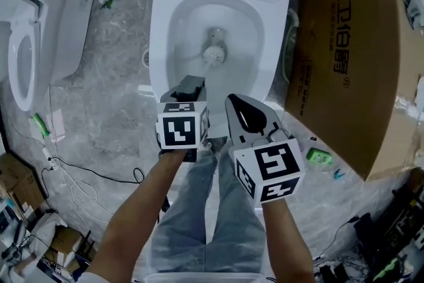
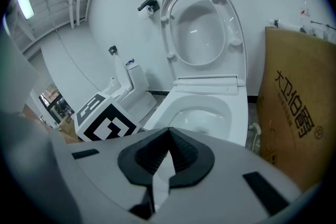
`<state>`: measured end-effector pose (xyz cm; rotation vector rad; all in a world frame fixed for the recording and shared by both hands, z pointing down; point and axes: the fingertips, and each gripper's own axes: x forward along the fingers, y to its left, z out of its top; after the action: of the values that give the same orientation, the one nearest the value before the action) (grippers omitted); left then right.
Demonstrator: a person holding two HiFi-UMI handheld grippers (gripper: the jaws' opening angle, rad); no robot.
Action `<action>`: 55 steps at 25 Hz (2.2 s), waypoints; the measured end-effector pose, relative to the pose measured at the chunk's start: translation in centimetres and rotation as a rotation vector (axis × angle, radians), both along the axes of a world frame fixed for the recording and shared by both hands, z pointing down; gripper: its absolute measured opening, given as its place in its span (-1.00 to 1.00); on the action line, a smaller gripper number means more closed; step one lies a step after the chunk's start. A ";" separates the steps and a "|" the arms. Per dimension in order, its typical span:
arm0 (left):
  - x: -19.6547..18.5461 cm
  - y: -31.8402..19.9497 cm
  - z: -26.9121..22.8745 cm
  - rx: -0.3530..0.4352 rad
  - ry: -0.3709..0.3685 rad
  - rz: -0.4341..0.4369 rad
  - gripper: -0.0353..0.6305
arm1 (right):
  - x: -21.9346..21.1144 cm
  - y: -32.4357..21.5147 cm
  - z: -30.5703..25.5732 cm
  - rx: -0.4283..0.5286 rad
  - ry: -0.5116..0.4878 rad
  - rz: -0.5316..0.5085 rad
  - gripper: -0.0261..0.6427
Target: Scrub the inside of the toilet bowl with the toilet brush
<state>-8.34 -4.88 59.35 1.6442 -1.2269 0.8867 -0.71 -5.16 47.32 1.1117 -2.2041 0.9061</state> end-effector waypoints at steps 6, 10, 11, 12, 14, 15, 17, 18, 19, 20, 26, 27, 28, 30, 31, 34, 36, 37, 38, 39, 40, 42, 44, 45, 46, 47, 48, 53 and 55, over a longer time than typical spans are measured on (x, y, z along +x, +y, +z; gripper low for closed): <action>-0.7 2.1 -2.0 -0.007 0.005 -0.008 -0.43 | 0.2 1.2 -1.4 -0.010 0.004 0.015 -0.93; -1.3 3.5 -3.7 -0.013 0.007 -0.022 -0.43 | 0.3 2.2 -2.7 -0.020 0.002 0.027 -0.93; -1.4 3.9 -4.2 -0.013 0.007 -0.024 -0.43 | 0.3 2.5 -3.1 -0.022 0.002 0.027 -0.93; -1.5 4.2 -4.8 -0.013 0.008 -0.026 -0.43 | 0.3 2.7 -3.5 -0.023 0.003 0.027 -0.93; -1.7 4.7 -6.0 -0.011 0.009 -0.028 -0.43 | 0.1 3.1 -4.5 -0.021 0.005 0.024 -0.93; -1.8 5.0 -6.7 -0.008 0.011 -0.028 -0.43 | -0.1 3.3 -5.1 -0.019 0.007 0.023 -0.93; -1.9 5.5 -8.3 0.001 0.016 -0.026 -0.43 | -0.4 3.7 -6.4 -0.011 0.008 0.020 -0.93; -1.9 5.7 -9.2 0.007 0.019 -0.024 -0.43 | -0.6 3.7 -7.2 -0.005 0.007 0.019 -0.93; -1.9 5.7 -10.0 0.014 0.023 -0.023 -0.43 | -0.7 3.8 -7.9 0.002 0.007 0.020 -0.93; -1.8 5.8 -10.9 0.023 0.027 -0.023 -0.43 | -0.8 3.8 -8.6 0.010 0.006 0.020 -0.93; -2.0 6.0 -17.4 0.090 0.054 -0.036 -0.43 | -1.7 4.6 -13.5 0.048 0.004 0.020 -0.93; -2.0 5.9 -18.7 0.106 0.061 -0.036 -0.43 | -1.8 4.7 -14.4 0.057 0.006 0.017 -0.93; -2.0 5.8 -19.9 0.125 0.067 -0.037 -0.43 | -1.9 4.7 -15.3 0.068 0.009 0.013 -0.93; -2.3 5.4 -22.3 0.170 0.065 -0.036 -0.43 | -2.0 4.6 -17.2 0.091 0.012 0.008 -0.93; -2.4 5.3 -23.6 0.194 0.059 -0.035 -0.43 | -2.1 4.5 -18.1 0.103 0.012 0.007 -0.93; -2.7 5.3 -27.0 0.248 0.055 -0.035 -0.43 | -2.2 4.5 -21.0 0.134 0.009 0.000 -0.93; -2.8 5.4 -29.2 0.281 0.057 -0.036 -0.43 | -2.4 4.5 -22.8 0.153 0.006 -0.010 -0.93; -2.9 5.4 -30.4 0.301 0.055 -0.034 -0.43 | -2.5 4.6 -23.6 0.163 0.005 -0.015 -0.93; -3.0 5.5 -31.4 0.321 0.055 -0.032 -0.43 | -2.6 4.6 -24.5 0.173 0.003 -0.019 -0.93; -3.0 5.6 -32.4 0.337 0.059 -0.031 -0.43 | -2.7 4.7 -25.3 0.184 0.002 -0.022 -0.93; -3.1 5.7 -33.4 0.349 0.067 -0.034 -0.43 | -2.8 4.9 -26.0 0.193 0.001 -0.026 -0.93; -3.2 5.9 -35.1 0.368 0.084 -0.044 -0.43 | -3.1 5.1 -27.6 0.217 0.003 -0.040 -0.93; -3.2 5.8 -36.8 0.393 0.092 -0.045 -0.43 | -3.4 5.2 -29.2 0.247 0.007 -0.053 -0.93; -3.1 5.7 -37.6 0.410 0.093 -0.040 -0.43 | -3.4 5.2 -29.9 0.261 0.006 -0.055 -0.93; -3.0 5.8 -38.5 0.428 0.092 -0.033 -0.43 | -3.4 5.3 -30.6 0.273 0.004 -0.055 -0.93; -2.9 5.8 -39.3 0.446 0.090 -0.026 -0.43 | -3.4 5.5 -31.2 0.283 -0.001 -0.054 -0.93; -2.9 5.9 -40.1 0.463 0.087 -0.019 -0.43 | -3.5 5.6 -31.8 0.292 -0.008 -0.054 -0.93; -2.7 5.7 -43.2 0.533 0.103 -0.004 -0.43 | -3.6 5.8 -33.9 0.329 -0.032 -0.038 -0.93; -2.5 6.0 -43.8 0.542 0.115 0.010 -0.43 | -3.5 6.1 -34.5 0.333 -0.050 -0.011 -0.93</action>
<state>-10.85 1.13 15.51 2.0912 -1.4595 0.4730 -4.16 0.90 12.82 1.2328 -2.4613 0.5796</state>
